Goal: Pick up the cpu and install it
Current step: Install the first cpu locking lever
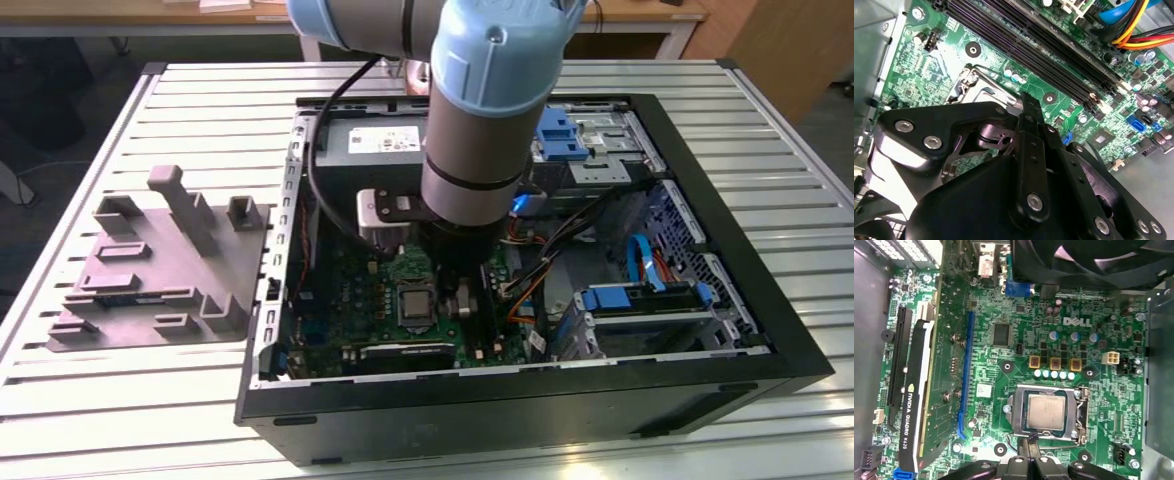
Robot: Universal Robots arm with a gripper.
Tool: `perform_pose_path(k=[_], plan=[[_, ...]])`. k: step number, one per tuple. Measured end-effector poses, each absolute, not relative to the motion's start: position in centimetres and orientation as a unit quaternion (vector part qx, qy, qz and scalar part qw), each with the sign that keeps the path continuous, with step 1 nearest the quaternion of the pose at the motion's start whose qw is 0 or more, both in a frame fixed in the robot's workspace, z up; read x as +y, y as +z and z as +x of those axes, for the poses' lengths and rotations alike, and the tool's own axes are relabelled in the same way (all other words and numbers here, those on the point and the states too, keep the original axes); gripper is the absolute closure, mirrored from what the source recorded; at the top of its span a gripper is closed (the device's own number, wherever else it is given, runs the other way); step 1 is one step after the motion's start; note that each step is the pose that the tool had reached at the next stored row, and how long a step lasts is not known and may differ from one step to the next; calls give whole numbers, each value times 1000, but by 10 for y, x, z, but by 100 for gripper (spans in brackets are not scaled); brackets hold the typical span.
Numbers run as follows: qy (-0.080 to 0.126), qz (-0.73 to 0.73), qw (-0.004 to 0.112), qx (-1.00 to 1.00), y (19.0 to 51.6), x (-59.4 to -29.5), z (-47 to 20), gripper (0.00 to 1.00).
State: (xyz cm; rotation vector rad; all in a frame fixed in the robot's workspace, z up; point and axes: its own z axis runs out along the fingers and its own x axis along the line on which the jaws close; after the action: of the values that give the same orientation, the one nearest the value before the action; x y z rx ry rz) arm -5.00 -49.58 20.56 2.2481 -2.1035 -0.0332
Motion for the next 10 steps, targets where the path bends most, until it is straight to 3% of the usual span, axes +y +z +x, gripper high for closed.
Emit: perform_pose_path(k=[10], plan=[[-10, 736, 31, -676, 200, -500, -51, 89]])
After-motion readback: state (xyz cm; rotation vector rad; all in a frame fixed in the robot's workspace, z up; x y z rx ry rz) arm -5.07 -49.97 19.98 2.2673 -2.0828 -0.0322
